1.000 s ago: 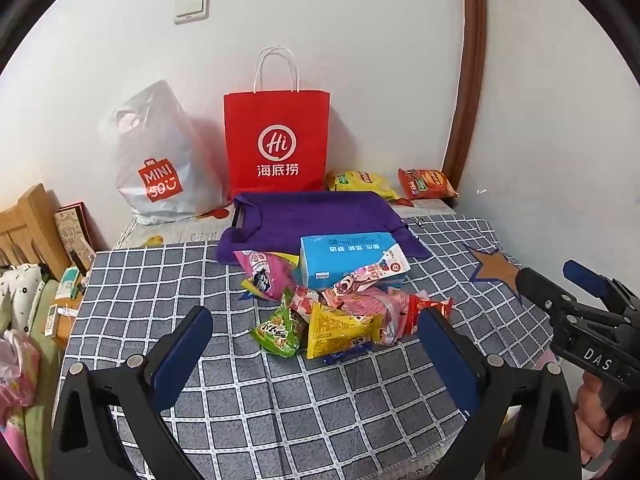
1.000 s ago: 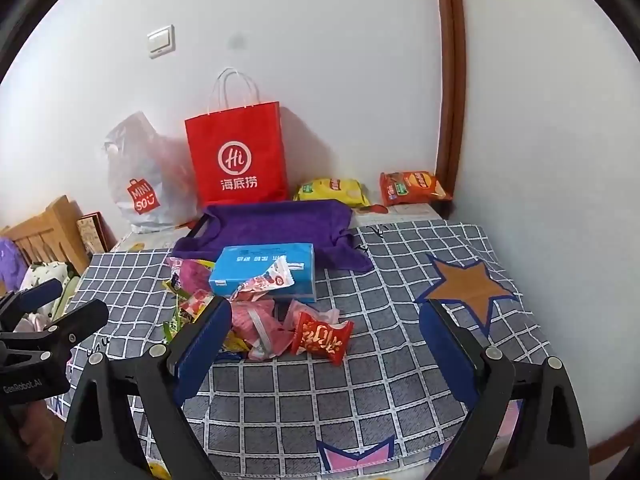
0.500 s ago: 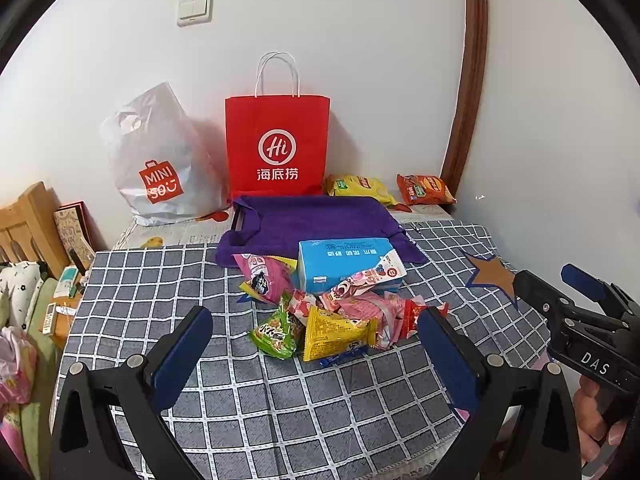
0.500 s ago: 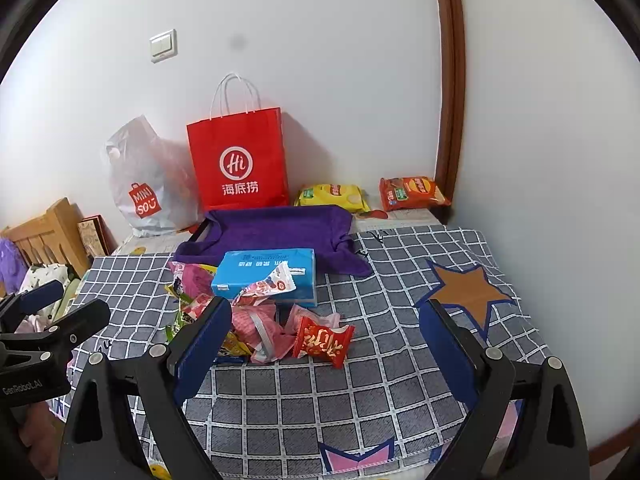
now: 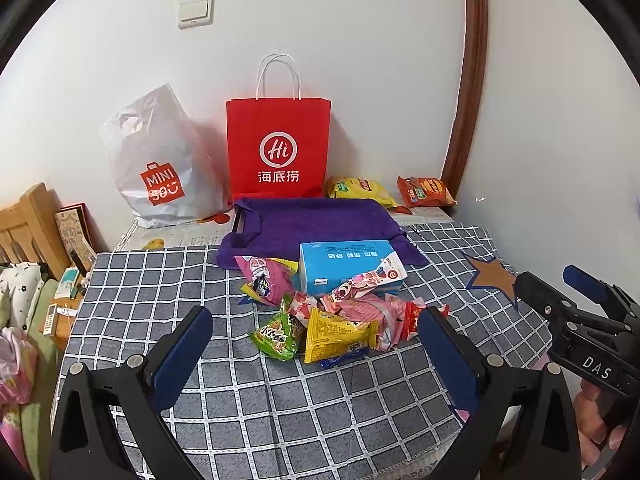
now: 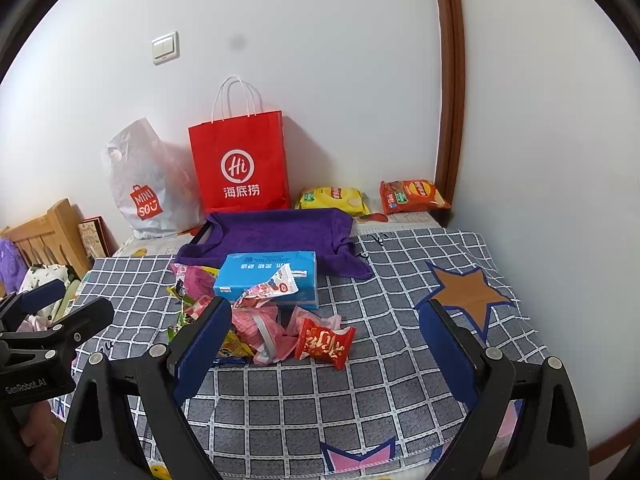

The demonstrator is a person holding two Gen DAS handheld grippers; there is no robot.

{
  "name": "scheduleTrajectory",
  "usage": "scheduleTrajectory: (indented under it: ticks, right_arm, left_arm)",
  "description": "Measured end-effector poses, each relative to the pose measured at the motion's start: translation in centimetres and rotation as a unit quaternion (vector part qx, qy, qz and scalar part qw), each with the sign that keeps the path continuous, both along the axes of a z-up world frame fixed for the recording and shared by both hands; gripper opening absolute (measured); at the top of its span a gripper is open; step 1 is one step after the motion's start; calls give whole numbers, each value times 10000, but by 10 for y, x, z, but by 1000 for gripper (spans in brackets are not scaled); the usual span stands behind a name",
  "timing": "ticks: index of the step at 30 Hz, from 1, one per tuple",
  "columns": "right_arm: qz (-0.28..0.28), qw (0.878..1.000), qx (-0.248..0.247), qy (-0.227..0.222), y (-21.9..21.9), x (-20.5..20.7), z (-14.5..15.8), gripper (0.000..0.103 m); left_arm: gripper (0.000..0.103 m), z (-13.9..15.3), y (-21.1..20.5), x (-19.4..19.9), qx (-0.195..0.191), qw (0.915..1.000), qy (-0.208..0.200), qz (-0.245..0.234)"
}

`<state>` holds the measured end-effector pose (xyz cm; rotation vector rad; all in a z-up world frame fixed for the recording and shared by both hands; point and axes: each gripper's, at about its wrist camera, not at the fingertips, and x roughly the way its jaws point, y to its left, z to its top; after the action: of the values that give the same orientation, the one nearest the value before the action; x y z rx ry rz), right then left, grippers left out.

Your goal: Organize snacks

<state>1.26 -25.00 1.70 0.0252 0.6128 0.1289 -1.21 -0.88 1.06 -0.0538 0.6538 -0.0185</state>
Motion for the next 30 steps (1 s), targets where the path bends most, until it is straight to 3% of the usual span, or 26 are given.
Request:
scheduleTrajectory:
  ticks: [30]
  right_arm:
    - [83,10000,-21,-28,0,-3,0,95]
  left_arm:
    - [102,-4,5,-6,127,9999,22,101]
